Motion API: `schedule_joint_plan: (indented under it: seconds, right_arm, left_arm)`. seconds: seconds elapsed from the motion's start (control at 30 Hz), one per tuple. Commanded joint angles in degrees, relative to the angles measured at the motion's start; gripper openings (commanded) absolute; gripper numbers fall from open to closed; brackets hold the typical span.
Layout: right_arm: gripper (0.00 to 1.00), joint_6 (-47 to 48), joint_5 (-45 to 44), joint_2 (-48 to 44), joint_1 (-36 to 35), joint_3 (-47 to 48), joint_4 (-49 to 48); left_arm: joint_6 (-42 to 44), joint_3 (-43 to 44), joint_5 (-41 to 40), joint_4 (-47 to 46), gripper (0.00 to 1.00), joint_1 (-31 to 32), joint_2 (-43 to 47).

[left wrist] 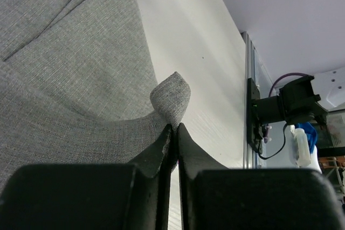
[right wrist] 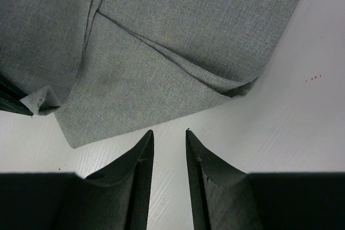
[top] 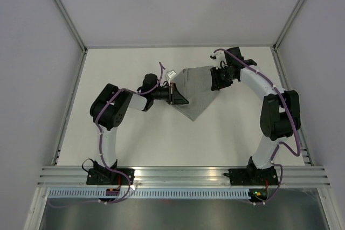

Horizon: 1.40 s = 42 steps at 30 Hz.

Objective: Fold the napkin, place the utensils inside, and roll it up
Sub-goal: Fold the napkin

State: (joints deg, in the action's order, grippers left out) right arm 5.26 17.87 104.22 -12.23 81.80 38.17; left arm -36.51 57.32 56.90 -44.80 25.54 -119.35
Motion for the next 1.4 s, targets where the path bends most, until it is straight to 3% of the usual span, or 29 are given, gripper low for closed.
schedule_joint_plan:
  seconds: [0.0, 0.37, 1.37]
  right_arm:
    - [0.36, 0.02, -1.52, 0.45, -0.34, 2.31, 0.41]
    - [0.36, 0.28, -1.70, 0.80, -0.69, 2.40, 0.50]
    - [0.40, 0.63, -0.29, 2.04, -2.45, 3.28, 1.90]
  left_arm:
    - [5.05, -0.89, -3.55, 1.73, 0.12, 0.83, -0.79]
    - [7.59, -0.98, -5.93, 4.01, 0.30, 2.67, -0.88]
    - [11.55, 0.51, -9.71, 8.94, 0.41, 6.45, 0.87]
